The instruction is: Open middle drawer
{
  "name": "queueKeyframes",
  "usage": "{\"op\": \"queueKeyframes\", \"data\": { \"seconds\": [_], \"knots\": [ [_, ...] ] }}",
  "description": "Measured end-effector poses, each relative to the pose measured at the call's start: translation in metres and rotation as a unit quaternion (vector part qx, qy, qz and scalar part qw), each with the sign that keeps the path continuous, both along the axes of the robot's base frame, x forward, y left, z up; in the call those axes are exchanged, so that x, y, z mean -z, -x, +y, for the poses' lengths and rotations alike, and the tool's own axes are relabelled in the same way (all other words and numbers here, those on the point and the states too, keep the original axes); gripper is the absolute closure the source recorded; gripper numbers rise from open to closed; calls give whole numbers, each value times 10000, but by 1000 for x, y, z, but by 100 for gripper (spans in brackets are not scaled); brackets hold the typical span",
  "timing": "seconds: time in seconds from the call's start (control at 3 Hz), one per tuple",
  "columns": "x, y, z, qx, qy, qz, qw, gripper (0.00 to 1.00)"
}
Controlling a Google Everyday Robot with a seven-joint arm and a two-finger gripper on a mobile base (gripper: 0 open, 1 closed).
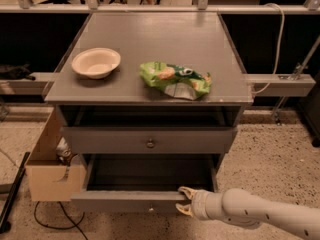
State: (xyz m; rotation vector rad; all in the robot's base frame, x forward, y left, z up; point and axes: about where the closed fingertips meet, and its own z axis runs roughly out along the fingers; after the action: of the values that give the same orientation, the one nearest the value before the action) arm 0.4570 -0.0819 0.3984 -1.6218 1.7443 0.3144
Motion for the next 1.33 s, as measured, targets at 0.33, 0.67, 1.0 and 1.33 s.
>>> {"op": "queueKeyframes", "data": {
  "seconds": [0.33,0.67,1.0,1.33],
  "knots": [
    [-6,0,0,0,0,0,10000,99],
    [-8,0,0,0,0,0,10000,100],
    [-7,17,-7,36,-43,54,10000,100],
    [-10,18,-7,23,-41,49,10000,100]
  ]
}}
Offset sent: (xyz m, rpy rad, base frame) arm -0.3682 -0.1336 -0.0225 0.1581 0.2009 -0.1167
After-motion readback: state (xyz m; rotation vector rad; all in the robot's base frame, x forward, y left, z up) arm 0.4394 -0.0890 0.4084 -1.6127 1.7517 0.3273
